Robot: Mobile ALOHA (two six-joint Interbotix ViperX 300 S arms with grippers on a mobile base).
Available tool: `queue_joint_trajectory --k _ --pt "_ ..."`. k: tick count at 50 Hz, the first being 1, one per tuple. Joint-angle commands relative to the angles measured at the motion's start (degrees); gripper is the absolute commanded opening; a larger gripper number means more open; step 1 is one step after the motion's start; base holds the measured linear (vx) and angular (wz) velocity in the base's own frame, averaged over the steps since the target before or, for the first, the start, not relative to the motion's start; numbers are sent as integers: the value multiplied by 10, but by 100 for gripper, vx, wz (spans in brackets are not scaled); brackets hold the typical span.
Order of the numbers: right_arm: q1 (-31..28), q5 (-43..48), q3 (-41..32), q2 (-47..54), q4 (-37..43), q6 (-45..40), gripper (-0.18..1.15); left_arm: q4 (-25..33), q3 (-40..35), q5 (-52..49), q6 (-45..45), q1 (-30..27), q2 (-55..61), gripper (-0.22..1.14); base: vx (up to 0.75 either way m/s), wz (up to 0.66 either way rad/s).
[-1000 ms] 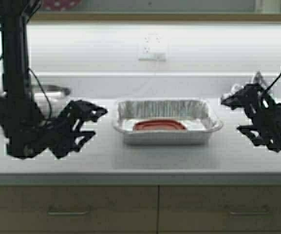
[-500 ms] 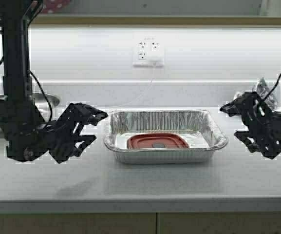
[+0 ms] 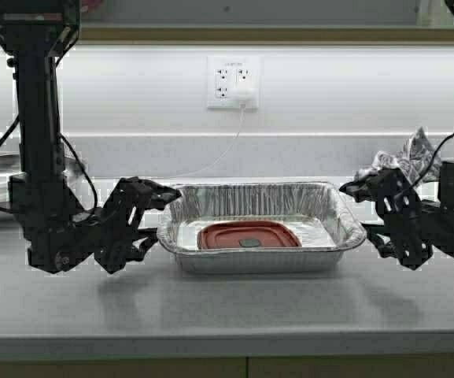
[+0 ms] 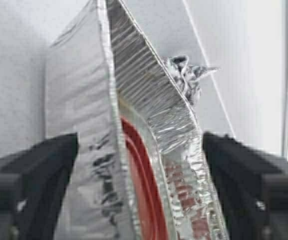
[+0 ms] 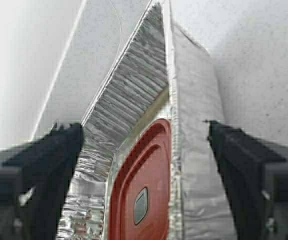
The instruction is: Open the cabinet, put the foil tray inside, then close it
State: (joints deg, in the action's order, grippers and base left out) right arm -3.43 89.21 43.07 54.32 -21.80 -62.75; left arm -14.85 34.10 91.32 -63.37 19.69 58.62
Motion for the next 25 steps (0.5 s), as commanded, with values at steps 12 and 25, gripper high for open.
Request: queue_joint_trajectory --k 12,25 --pt "2 -30 -34 -3 -19 -24 100 1 -27 -7 -31 1 -8 93 1 -1" --pt "2 -24 -20 -3 -24 -32 9 2 -17 -11 -41 1 -12 -5 1 0"
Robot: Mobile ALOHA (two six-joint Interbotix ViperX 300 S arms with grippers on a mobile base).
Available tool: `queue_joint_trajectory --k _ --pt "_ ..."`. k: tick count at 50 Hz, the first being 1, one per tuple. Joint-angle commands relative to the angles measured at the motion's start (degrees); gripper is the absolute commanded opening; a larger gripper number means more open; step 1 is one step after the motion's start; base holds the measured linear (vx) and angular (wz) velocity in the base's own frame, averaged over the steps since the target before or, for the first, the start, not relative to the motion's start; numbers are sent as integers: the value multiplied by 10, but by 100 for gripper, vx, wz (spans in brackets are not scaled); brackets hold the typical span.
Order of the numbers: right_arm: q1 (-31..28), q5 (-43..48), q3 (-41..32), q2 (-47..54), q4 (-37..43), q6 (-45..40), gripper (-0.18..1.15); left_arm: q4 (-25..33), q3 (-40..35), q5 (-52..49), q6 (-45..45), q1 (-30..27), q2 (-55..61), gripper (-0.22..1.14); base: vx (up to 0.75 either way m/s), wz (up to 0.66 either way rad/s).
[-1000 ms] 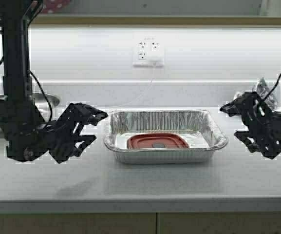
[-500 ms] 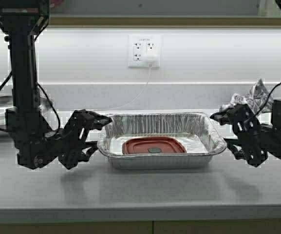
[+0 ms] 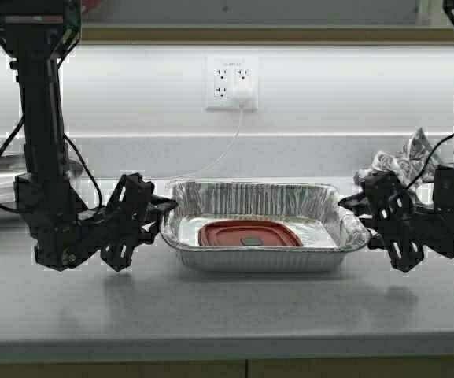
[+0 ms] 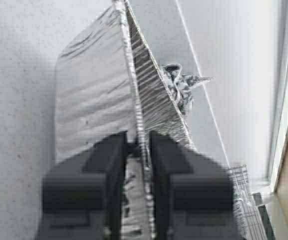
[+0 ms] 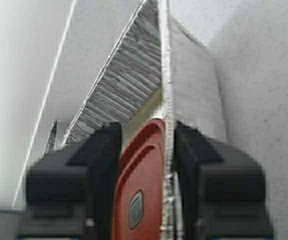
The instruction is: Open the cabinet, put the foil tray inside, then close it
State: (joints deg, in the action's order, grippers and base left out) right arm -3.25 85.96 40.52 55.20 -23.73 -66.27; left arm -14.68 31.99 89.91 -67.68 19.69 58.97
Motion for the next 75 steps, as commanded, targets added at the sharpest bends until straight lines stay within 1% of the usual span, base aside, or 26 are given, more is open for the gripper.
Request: queue_joint_trajectory --k 1,2,3,4,6,8,10,12,18,27,33,43,50,54,61,70,75 --pt "0 14 8 -11 -4 4 1 0 4 3 2 1 -17 -11 0 0" --pt "0 18 11 -12 -4 1 -6 0 6 3 2 1 -18 -13 0 0" --pt "0 24 12 -12 -4 -1 -9 -1 6 3 2 1 -18 -12 0 0" --pt "0 26 15 -13 -4 -1 -10 -1 8 3 2 1 -20 -10 0 0" --pt "-1 32 19 -16 -4 -3 -5 -1 13 3 1 1 -24 -1 0 0" --pt "-1 39 26 -19 -5 -3 4 -1 20 3 -1 1 -29 5 0 0" --pt "-1 46 34 -22 -8 -3 11 -1 27 3 -2 1 -34 7 0 0" --pt "-1 55 44 -26 -11 -2 13 -2 37 3 -3 1 -42 6 0 0" --pt "-1 79 83 -44 -24 -4 7 -4 82 3 -5 1 -78 3 0 0" --pt "-1 95 161 -83 -25 9 7 -4 172 3 0 1 -143 3 0 0" --pt "-11 108 218 -117 -25 22 7 -4 239 3 7 1 -192 3 0 0" --pt "-53 122 305 -197 -18 33 7 -1 351 7 32 1 -303 3 0 0" --pt "-85 122 359 -262 25 33 7 3 415 0 31 1 -405 3 0 0" --pt "-102 122 383 -301 43 31 7 4 439 -24 31 1 -460 3 0 0" --pt "-124 121 418 -363 66 11 7 2 467 -99 29 1 -541 3 0 0" --pt "-127 114 454 -422 77 -11 8 -2 481 -161 4 1 -628 3 0 0" --pt "-130 112 461 -449 77 -23 8 -2 484 -201 -4 13 -673 3 -1 -1"
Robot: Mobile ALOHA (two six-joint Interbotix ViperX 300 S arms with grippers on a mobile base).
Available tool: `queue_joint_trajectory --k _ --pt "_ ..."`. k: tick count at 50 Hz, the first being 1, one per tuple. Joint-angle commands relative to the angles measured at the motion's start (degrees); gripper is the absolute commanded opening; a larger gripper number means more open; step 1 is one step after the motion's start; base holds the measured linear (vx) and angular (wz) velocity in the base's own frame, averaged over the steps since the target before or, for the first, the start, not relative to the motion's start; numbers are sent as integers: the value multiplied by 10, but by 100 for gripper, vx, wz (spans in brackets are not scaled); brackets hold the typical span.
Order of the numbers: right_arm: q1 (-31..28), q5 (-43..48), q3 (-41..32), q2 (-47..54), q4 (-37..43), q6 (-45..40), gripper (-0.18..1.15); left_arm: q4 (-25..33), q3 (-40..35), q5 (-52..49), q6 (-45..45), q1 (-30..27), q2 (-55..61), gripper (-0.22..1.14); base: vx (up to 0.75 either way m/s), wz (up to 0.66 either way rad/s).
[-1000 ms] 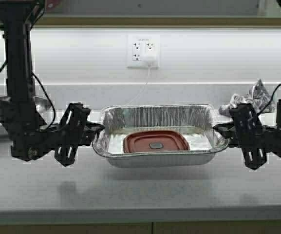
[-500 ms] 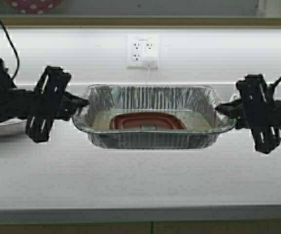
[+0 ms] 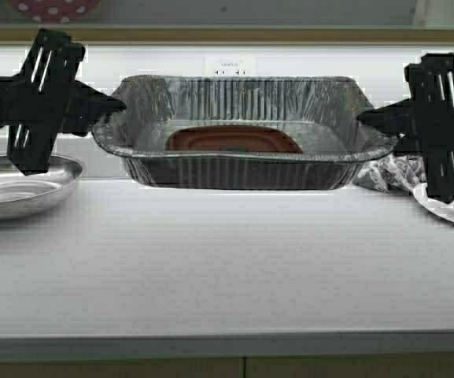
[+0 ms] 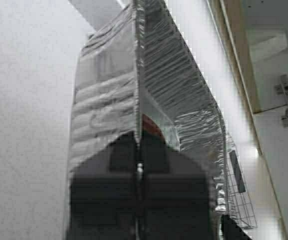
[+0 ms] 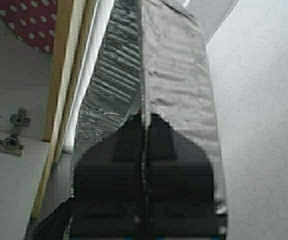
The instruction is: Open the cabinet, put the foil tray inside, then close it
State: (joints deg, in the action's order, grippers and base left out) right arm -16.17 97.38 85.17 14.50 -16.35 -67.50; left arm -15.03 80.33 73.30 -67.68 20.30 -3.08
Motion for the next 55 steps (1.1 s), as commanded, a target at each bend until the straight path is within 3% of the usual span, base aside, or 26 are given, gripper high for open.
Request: queue_joint_trajectory --k 1,11,27,36,55 --pt "-2 -3 17 -48 4 -13 8 3 1 -45 -4 11 -62 3 -1 0" --pt "-2 -21 32 -99 6 -32 8 30 -10 -166 -4 54 -173 3 -1 0" --pt "-2 -69 11 -160 1 -60 8 33 -48 -374 11 56 -329 3 -1 0" --pt "-17 -106 -25 -202 2 -81 8 33 -79 -399 26 56 -336 3 -2 1" --pt "-42 -414 -143 -392 7 -121 8 33 -136 -396 28 56 -284 3 -1 1"
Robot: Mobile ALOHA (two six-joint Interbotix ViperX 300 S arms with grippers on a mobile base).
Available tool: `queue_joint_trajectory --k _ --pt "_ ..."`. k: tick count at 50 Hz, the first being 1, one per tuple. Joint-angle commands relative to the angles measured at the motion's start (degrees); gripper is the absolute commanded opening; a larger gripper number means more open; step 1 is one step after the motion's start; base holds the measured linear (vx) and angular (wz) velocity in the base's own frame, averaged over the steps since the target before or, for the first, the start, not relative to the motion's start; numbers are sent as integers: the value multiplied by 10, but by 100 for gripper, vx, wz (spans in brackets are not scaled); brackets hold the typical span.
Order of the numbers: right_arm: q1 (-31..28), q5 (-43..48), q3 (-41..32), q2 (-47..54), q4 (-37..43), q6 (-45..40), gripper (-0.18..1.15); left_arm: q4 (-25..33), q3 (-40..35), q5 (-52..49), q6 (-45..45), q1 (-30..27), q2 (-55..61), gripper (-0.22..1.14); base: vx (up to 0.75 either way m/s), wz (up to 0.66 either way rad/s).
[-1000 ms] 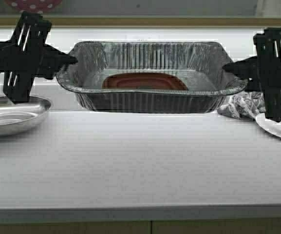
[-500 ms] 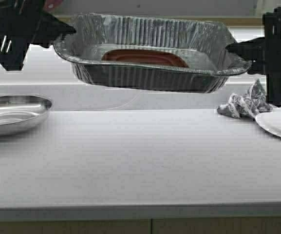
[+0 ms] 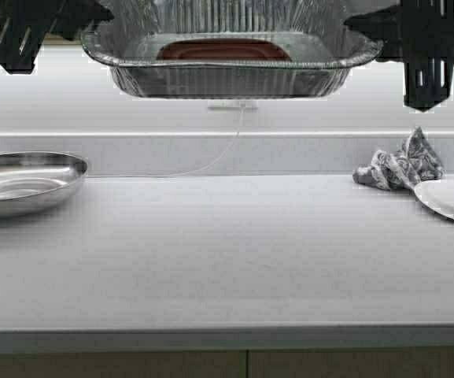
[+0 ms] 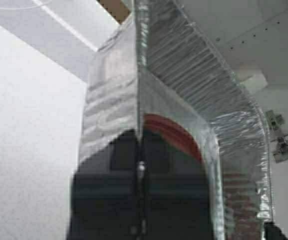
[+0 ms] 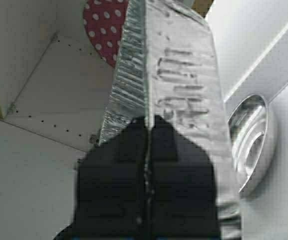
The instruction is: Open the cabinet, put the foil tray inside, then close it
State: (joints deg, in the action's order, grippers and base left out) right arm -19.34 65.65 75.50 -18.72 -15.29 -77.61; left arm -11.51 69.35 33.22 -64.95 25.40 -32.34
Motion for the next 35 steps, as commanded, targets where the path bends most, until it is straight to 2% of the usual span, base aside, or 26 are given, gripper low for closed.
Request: queue_joint_trajectory --k 1,9,17,35 --pt "-11 -117 -55 -69 -4 -24 8 -2 -29 5 0 5 10 3 0 0" --pt "-11 -265 -110 -127 -14 -35 8 -2 -51 -1 -8 5 14 3 0 0" --pt "-11 -363 -147 -147 -10 -35 8 -3 -84 -34 -9 5 15 3 0 0" --pt "24 -359 -214 -76 3 -40 7 -4 -233 -148 -18 5 69 3 0 0"
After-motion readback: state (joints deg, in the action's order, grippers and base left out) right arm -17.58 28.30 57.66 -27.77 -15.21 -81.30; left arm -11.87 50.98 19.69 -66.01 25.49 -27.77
